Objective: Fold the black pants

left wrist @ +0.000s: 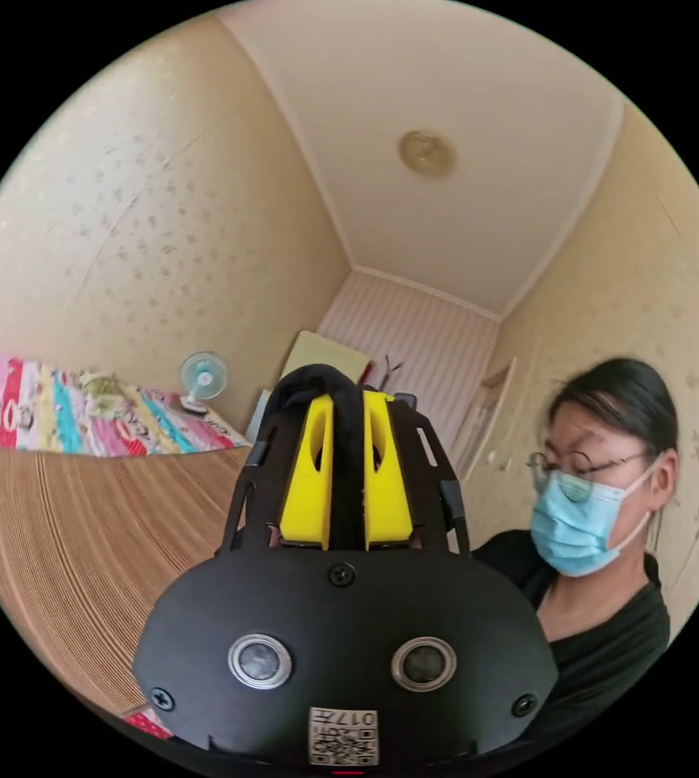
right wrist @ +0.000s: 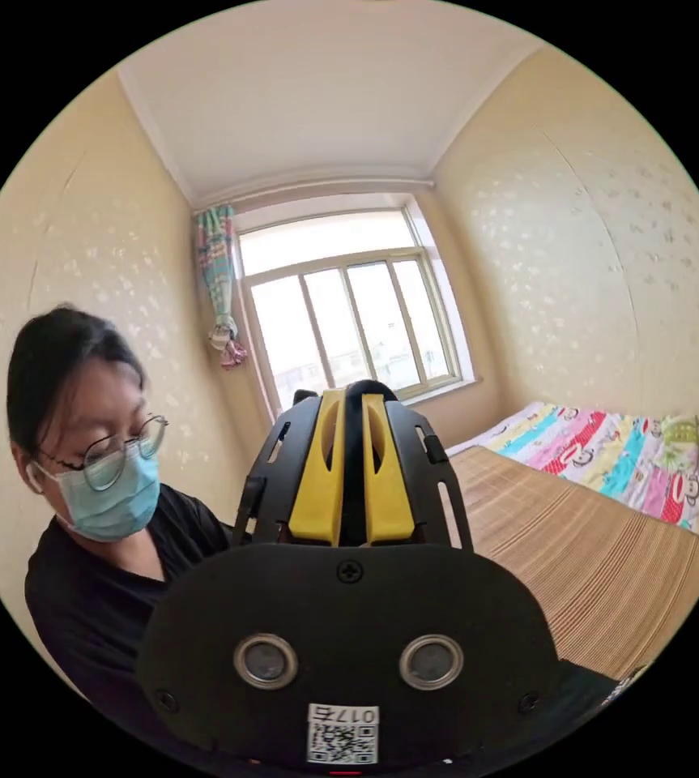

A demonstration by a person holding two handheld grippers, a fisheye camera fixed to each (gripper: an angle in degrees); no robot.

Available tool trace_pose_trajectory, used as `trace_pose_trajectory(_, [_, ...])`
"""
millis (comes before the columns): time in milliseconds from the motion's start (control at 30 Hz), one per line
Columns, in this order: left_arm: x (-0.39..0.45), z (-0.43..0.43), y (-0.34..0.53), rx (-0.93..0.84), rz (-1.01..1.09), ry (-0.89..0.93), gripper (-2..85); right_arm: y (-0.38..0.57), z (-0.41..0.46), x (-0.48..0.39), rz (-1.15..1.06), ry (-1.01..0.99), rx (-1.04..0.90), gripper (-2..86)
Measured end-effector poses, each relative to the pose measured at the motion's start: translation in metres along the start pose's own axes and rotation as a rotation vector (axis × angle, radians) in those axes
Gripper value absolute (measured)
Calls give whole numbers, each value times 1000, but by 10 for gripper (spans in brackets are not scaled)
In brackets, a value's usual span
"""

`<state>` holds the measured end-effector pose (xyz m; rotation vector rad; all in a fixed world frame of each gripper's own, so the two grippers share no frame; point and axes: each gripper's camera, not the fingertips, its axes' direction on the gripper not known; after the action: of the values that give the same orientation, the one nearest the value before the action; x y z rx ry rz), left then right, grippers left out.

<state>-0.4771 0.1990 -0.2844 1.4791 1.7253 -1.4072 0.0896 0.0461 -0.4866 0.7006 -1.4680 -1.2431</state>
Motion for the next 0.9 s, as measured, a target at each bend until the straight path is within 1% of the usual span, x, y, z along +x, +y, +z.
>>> trace_pose_trajectory(33, [-20, 14, -7, -15, -3, -53, 62, -5, 10, 20, 26, 25, -21, 14])
trace_pose_trajectory(100, [-120, 71, -31, -64, -81, -161, 60, -22, 55, 103, 104, 159, -123, 15])
trace_pose_trajectory(133, [-146, 84, -35, -78, -107, -180, 60, -24, 67, 124, 122, 185, -152, 15])
trace_pose_trajectory(167, [-192, 107, -39, -114, -147, -217, 60, -24, 90, 165, 175, 227, -224, 15])
trace_pose_trajectory(200, [-229, 130, -36, -162, -172, -276, 60, -19, 108, 203, 247, 228, -278, 16])
trace_pose_trajectory(233, [-245, 141, -32, -188, -179, -310, 61, -13, 116, 220, 291, 226, -289, 16])
trace_pose_trajectory(267, [-274, 164, -19, -260, -198, -361, 61, 4, 133, 248, 354, 254, -337, 17])
trace_pose_trajectory(300, [-300, 182, 2, -328, -203, -389, 62, 26, 153, 266, 356, 314, -399, 18])
trace_pose_trajectory(333, [-310, 187, 14, -347, -200, -395, 62, 39, 161, 271, 349, 340, -419, 18])
trace_pose_trajectory(367, [-326, 190, 41, -370, -198, -398, 62, 68, 173, 279, 347, 340, -438, 19])
trace_pose_trajectory(400, [-338, 183, 67, -371, -207, -375, 62, 97, 177, 283, 356, 288, -423, 19])
trace_pose_trajectory(433, [-341, 176, 79, -366, -209, -354, 61, 112, 176, 283, 364, 263, -410, 19])
trace_pose_trajectory(500, [-339, 142, 126, -341, -203, -225, 61, 172, 167, 270, 343, 174, -348, 20])
trace_pose_trajectory(533, [-335, 133, 137, -338, -201, -194, 61, 187, 163, 265, 334, 145, -332, 21])
trace_pose_trajectory(600, [-300, 100, 178, -358, -175, -96, 62, 244, 147, 239, 312, 32, -288, 22])
trace_pose_trajectory(667, [-266, 81, 205, -397, -154, -64, 62, 282, 138, 214, 291, -11, -288, 23])
trace_pose_trajectory(733, [-233, 68, 231, -450, -143, -60, 62, 316, 134, 187, 268, -13, -315, 24])
trace_pose_trajectory(833, [-206, 53, 279, -478, -222, -55, 62, 366, 137, 157, 258, -14, -405, 24])
trace_pose_trajectory(900, [-208, 51, 335, -469, -329, -88, 65, 413, 143, 166, 368, -31, -483, 26])
